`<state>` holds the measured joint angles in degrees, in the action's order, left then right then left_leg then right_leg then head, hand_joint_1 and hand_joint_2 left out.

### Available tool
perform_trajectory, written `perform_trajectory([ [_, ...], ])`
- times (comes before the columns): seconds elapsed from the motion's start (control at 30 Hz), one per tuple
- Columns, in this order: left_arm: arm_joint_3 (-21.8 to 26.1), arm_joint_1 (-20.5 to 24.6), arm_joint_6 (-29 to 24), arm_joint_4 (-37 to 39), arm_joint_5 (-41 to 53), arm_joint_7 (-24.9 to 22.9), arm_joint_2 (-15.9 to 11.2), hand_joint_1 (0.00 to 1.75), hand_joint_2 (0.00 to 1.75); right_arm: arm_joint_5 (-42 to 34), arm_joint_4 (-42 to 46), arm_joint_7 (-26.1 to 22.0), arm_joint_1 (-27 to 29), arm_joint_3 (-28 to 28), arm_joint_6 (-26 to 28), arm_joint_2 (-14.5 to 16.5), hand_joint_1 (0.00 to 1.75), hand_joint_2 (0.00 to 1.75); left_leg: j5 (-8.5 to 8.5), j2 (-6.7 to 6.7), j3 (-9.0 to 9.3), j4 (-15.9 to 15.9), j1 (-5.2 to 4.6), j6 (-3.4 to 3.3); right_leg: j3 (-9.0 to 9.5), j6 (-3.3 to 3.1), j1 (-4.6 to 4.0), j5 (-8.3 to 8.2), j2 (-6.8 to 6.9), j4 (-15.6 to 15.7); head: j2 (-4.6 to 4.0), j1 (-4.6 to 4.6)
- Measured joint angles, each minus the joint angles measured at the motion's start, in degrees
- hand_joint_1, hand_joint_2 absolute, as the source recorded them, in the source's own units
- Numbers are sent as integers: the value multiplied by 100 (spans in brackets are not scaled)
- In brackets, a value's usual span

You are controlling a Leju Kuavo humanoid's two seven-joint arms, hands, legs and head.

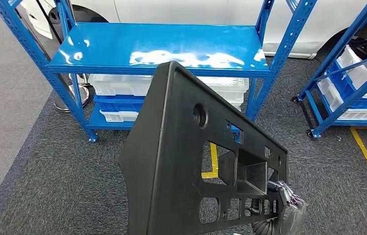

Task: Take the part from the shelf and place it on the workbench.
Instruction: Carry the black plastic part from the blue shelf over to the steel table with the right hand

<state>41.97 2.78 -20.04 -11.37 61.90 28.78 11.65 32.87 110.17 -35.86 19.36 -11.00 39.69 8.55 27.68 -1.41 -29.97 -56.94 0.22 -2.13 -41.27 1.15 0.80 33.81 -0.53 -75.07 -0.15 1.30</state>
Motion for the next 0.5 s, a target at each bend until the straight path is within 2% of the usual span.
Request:
perform_trajectory([
  [0.03, 2, 1, 0, 0, 0, -1, 1, 0, 175, -1, -1, 1, 7, 14, 1, 0, 175, 175, 8, -38, -2, -12, -1, 5, 75, 1, 2, -117, 21, 119, 0, 1],
  [0.1, 4, 6, 0, 0, 0, -2, 4, 0, 175, -1, 0, 1, 12, 41, 1, 0, 175, 175, 43, -102, 2, -51, -2, 34, 459, -18, -1, -445, 139, 817, 0, 0],
  [0.17, 8, 9, 0, 0, 0, -5, 10, 0, 175, -5, 6, 0, 17, 63, 1, 4, 175, 175, 90, -145, -11, -118, -31, 91, 730, -75, -26, -597, 258, 1364, 0, -2],
  [0.2, 11, 10, -1, 0, -1, -9, 13, 0, 175, -10, 12, -2, 21, 74, 2, 10, 175, 175, 105, -166, -18, -139, -46, 119, 760, -105, -40, -589, 279, 1449, 0, -3],
  [0.27, 21, 15, -3, 0, -8, -16, 13, 0, 175, -25, 27, -11, 39, 99, 3, 35, 175, 175, 119, -203, -15, -144, -51, 165, 737, -162, -45, -606, 208, 1453, 0, -7],
  [0.33, 35, 18, -7, 0, -23, -17, 13, 0, 175, -40, 46, -22, 61, 127, 4, 70, 175, 175, 212, -130, -37, -227, -34, 228, 733, -213, -24, -631, 149, 1481, 0, -6],
  [0.4, 49, 14, -8, 0, -35, -18, 13, 0, 175, -65, 64, -37, 78, 162, 4, 111, 175, 175, 545, 20, -256, -731, -8, 288, 722, -255, -8, -652, 92, 1496, 0, -6],
  [0.47, 69, 2, -9, 0, -42, -23, 13, 0, 175, -97, 71, -61, 96, 208, 3, 149, 175, 175, 902, 78, -607, -1505, 2, 312, 703, -275, -12, -660, 21, 1491, 0, -6],
  [0.5, 80, -8, -9, 0, -44, -27, 13, 0, 175, -108, 72, -72, 111, 232, 3, 163, 175, 175, 943, 82, -712, -1729, 3, 311, 700, -276, -15, -661, -18, 1486, 0, -6],
])
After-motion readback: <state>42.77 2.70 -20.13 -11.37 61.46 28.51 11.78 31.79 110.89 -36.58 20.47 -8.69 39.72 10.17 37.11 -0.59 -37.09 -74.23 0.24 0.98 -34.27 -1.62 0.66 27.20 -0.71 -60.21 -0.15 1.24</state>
